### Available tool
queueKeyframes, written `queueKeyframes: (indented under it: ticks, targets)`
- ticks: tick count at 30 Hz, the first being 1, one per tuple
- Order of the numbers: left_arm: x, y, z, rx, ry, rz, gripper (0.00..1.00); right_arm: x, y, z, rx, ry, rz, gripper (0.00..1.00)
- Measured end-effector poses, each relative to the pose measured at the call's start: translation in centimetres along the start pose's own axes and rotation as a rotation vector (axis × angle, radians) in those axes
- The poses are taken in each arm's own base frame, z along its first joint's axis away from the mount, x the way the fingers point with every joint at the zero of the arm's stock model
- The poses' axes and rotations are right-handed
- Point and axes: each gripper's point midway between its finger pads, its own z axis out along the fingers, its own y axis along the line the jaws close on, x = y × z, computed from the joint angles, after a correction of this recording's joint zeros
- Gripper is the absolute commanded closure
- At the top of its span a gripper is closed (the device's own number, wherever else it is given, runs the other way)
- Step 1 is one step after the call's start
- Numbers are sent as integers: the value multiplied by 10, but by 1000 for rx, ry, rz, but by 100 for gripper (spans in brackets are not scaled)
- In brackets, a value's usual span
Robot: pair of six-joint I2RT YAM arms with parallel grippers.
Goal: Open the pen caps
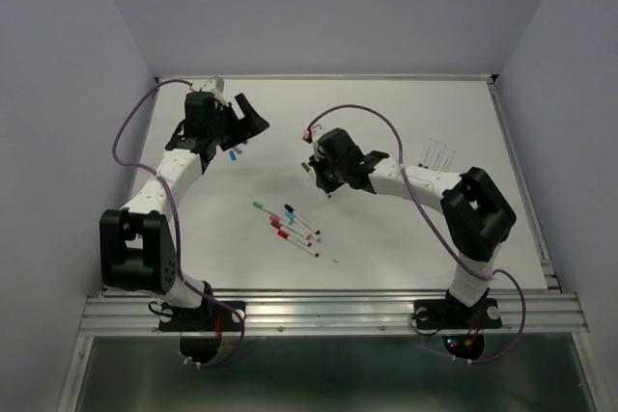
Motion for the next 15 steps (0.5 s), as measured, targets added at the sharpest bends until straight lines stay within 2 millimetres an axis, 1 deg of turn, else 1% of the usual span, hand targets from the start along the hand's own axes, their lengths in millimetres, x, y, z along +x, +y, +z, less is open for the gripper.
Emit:
queueKeyframes:
  ticks: [2,5,6,7,8,10,13,15]
  targets:
    - [7,-19,0,65,20,20,8,-19,-10,-13,-12,-68,56,99]
    - [20,-51,-1,169,52,58,8,-54,-20,-39,-64,-197,139,99]
    - [25,-59,-1,194,64,67,8,-65,-22,-48,-82,-244,161,99]
    - [29,-66,-2,215,74,75,8,-72,-24,-55,-96,-273,174,99]
    - [34,-73,-2,238,85,84,8,-78,-24,-60,-107,-301,179,99]
    - [39,-85,-2,270,100,95,9,-90,-18,-69,-150,-352,186,99]
    - [41,-106,0,325,111,112,12,-97,-9,-72,-201,-378,189,99]
    - [43,-114,3,350,121,117,15,-99,-5,-74,-226,-384,190,99]
